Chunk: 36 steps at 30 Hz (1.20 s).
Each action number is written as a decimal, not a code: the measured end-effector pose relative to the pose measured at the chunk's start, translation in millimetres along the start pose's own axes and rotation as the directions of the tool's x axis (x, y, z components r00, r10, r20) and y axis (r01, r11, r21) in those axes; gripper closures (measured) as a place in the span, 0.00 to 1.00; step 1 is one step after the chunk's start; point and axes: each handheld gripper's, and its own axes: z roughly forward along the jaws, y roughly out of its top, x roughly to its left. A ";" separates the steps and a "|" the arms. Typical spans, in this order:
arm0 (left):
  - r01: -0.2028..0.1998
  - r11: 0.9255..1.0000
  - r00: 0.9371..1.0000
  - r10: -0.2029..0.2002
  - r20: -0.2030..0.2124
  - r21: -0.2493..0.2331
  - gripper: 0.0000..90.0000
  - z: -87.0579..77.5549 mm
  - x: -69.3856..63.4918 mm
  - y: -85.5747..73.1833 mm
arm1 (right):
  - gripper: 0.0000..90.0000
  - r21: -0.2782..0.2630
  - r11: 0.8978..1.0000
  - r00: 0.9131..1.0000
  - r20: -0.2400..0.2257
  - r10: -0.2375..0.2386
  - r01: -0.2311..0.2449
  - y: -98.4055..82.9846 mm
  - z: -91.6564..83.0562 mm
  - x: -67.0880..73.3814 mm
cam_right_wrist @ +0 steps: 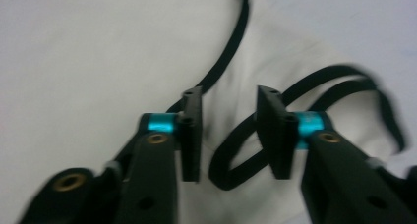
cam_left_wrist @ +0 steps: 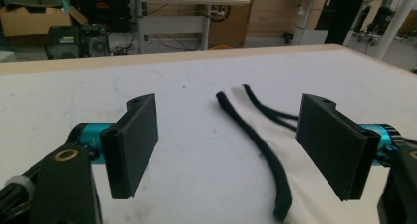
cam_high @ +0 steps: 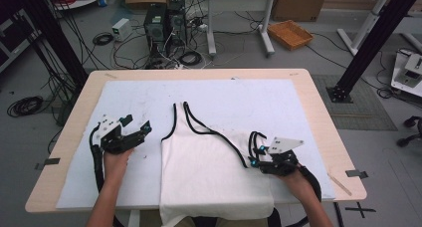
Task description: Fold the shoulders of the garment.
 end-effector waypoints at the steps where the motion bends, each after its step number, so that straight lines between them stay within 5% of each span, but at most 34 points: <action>1: -0.008 1.000 1.000 0.008 0.004 0.012 0.27 6.2 -1.5 5.9 | 0.50 -0.030 0.999 0.999 0.034 0.016 -0.015 1.0 -4.4 -3.1; 6: -0.042 0.996 0.999 0.039 0.036 0.082 0.26 42.6 -11.9 28.1 | 0.33 -0.094 0.992 0.979 0.178 0.097 -0.081 -3.7 -18.0 -18.4; 9: -0.056 0.987 0.998 0.050 0.044 0.149 0.26 66.9 -18.0 32.8 | 0.27 -0.126 0.984 0.959 0.238 0.151 -0.124 -8.7 -26.8 -26.4; 10: -0.056 0.987 0.998 0.050 0.044 0.149 0.26 66.9 -18.0 32.8 | 0.27 -0.126 0.984 0.959 0.238 0.151 -0.124 -8.7 -26.8 -26.4; 11: -0.063 0.978 0.997 0.055 0.048 0.197 0.27 83.8 -20.8 31.8 | 0.25 -0.142 0.979 0.944 0.275 0.180 -0.145 -11.8 -32.6 -31.8; 14: -0.054 0.965 0.998 0.050 0.023 0.255 0.27 106.3 -24.4 27.9 | 0.25 -0.149 0.973 0.932 0.295 0.211 -0.174 -17.3 -39.6 -38.1; 16: -0.090 0.948 0.995 0.095 -0.001 0.306 0.31 119.4 -28.0 23.5 | 0.25 -0.144 0.971 0.926 0.299 0.229 -0.193 -21.0 -42.5 -39.9; 18: -0.103 0.930 0.993 0.117 -0.018 0.352 0.33 129.6 -30.0 19.1 | 0.25 -0.137 0.971 0.926 0.302 0.228 -0.194 -24.5 -44.4 -40.8; 22: -0.090 0.918 0.994 0.106 -0.019 0.385 0.38 141.8 -32.5 11.3 | 0.26 -0.125 0.972 0.923 0.311 0.228 -0.198 -29.4 -46.4 -40.7; 23: -0.093 0.907 0.994 0.107 -0.010 0.411 0.39 147.4 -32.9 5.5 | 0.26 -0.125 0.971 0.921 0.312 0.233 -0.204 -31.5 -48.6 -41.1; 24: -0.087 0.903 0.995 0.099 -0.006 0.420 0.40 149.7 -33.0 2.5 | 0.26 -0.127 0.971 0.920 0.313 0.235 -0.205 -32.0 -50.0 -41.1; 30: -0.090 0.883 0.996 0.089 0.025 0.461 0.49 156.2 -33.7 -7.7 | 0.26 -0.132 0.968 0.918 0.313 0.244 -0.212 -34.1 -52.7 -41.3; 32: -0.100 0.881 0.995 0.100 0.026 0.462 0.52 155.8 -33.8 -7.4 | 0.27 -0.130 0.968 0.918 0.312 0.246 -0.215 -34.4 -52.4 -41.2; 36: -0.109 0.877 0.994 0.095 0.055 0.468 0.83 152.1 -31.3 -5.5 | 0.27 -0.127 0.969 0.920 0.307 0.242 -0.212 -34.1 -51.1 -41.5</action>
